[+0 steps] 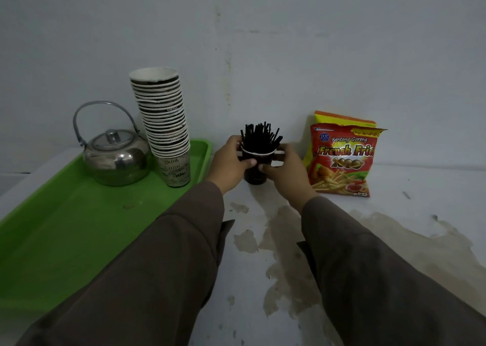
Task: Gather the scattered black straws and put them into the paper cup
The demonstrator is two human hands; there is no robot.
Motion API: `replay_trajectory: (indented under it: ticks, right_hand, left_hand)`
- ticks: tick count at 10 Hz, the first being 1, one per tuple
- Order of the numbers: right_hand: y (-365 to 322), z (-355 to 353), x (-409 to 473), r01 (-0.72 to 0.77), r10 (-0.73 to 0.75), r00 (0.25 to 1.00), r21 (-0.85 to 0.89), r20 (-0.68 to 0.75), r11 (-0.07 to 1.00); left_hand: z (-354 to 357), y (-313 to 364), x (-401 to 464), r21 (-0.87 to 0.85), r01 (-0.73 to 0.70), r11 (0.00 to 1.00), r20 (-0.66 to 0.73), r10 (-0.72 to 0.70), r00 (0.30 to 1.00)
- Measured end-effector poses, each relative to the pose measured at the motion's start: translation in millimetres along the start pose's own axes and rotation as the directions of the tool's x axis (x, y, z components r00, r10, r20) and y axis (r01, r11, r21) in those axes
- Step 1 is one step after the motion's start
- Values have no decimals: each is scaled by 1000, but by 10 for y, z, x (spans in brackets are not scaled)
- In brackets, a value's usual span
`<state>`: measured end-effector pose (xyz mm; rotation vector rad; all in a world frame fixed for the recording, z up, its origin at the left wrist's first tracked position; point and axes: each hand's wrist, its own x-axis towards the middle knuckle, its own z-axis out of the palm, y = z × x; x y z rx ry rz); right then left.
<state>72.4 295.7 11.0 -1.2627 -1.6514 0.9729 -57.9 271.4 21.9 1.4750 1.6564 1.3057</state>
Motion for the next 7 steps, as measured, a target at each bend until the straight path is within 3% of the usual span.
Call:
replay_trajectory:
  ticks: [3,5,7]
  right_hand:
    - [21,39,51,-3,1,1000,-44,-26,999]
    - [-17,-12,1,-54,58,997,-95,44,994]
    - [-116,-144,-325,-66,76,995,-155,63,986]
  left_hand:
    - [-18,-1,11,-6,-6,1000,70,6,998]
    - [-16,-43,-79,134,153,979,48,-161,986]
    - [-33,61,-405,165,176,970,-4,-178,984]
